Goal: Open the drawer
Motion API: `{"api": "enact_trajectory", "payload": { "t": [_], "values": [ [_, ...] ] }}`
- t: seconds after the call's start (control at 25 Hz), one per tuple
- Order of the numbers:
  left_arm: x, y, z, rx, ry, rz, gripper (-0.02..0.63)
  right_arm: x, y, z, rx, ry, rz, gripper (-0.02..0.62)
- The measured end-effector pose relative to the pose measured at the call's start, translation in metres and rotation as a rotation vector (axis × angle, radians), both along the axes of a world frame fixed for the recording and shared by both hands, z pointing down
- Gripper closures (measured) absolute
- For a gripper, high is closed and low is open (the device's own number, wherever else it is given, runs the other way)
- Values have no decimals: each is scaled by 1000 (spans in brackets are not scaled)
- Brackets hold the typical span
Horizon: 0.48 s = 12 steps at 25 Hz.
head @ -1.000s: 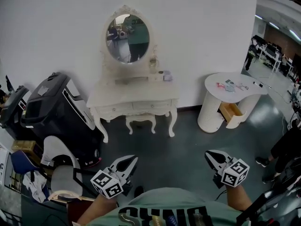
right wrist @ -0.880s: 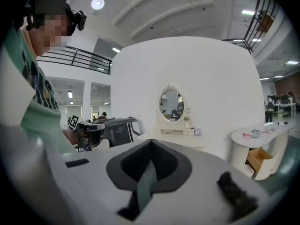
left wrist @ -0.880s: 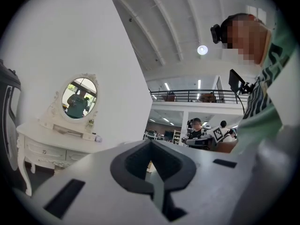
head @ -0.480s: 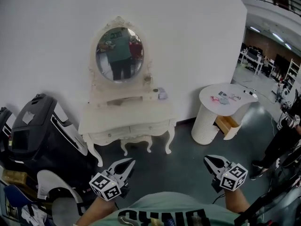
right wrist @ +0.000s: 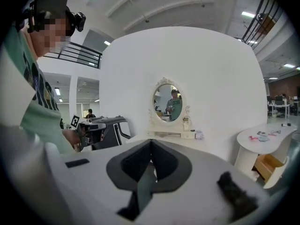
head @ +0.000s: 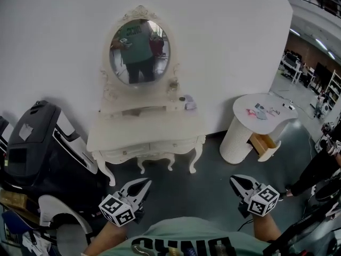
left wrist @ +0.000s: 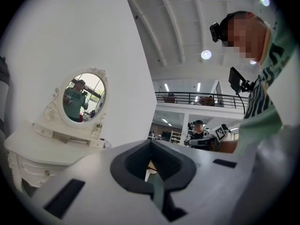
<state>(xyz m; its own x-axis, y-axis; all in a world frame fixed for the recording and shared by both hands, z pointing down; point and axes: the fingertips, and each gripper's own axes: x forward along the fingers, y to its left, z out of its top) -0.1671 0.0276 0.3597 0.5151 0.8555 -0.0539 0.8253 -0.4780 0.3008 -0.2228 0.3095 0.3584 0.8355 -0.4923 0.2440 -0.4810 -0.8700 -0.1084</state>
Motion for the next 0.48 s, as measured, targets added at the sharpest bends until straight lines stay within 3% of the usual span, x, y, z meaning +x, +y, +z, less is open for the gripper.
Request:
{"api": "enact_trajectory", "payload": {
  "t": [0.24, 0.48],
  "values": [
    [40, 45, 9, 46, -4, -89, 598, 60, 41, 17, 19, 0, -110, 586],
    [74, 118, 1, 32, -3, -196, 598, 131, 103, 9, -4, 19, -241, 586]
  ]
}}
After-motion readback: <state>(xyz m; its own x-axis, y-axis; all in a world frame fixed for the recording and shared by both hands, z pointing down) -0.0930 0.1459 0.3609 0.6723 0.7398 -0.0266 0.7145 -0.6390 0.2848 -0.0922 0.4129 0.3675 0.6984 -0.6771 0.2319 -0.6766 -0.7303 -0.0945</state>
